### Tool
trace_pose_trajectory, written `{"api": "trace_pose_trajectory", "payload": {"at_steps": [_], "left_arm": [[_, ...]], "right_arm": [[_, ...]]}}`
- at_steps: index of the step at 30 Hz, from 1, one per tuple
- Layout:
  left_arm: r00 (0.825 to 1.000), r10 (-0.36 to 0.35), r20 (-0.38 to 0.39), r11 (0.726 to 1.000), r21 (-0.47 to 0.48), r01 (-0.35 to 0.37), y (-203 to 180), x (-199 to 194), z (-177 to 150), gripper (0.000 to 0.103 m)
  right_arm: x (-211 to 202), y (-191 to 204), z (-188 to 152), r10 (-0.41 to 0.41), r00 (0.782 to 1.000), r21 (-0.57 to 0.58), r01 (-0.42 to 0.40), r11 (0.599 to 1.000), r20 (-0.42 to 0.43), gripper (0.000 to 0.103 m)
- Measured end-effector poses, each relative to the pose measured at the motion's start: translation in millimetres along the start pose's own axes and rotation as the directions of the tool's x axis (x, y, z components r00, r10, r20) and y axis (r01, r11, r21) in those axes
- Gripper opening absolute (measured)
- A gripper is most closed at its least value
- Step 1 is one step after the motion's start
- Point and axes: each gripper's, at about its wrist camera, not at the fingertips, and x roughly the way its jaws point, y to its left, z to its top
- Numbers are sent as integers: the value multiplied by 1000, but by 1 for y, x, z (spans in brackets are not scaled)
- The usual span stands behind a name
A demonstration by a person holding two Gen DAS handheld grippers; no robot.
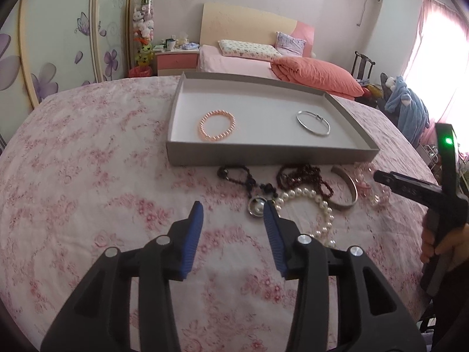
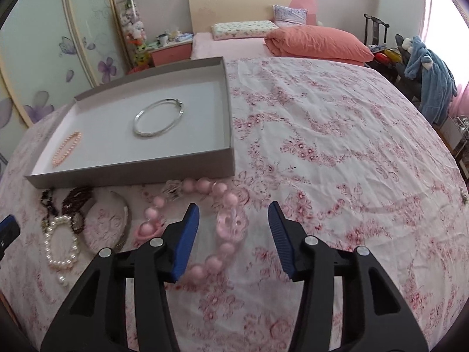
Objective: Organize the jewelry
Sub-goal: 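Grasp the pink bead bracelet with the right tool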
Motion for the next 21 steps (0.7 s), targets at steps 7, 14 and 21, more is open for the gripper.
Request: {"api": "trace_pose_trajectory", "payload": {"at_steps": [7,14,21], "left_arm": [[998,-50,-49,999,9,51,-11,8,-6,48],[995,-32,-95,999,8,33,-22,24,-6,48],[991,-17,-136,1000,-1,17,-33,38,-4,46]], "right_arm": [[-2,1,-5,-18,1000,-19,18,1000,12,24],[-5,-2,-11,-33,999,-21,33,999,30,24],[-5,-2,-10,-22,999,-18,22,1000,33,24]]}}
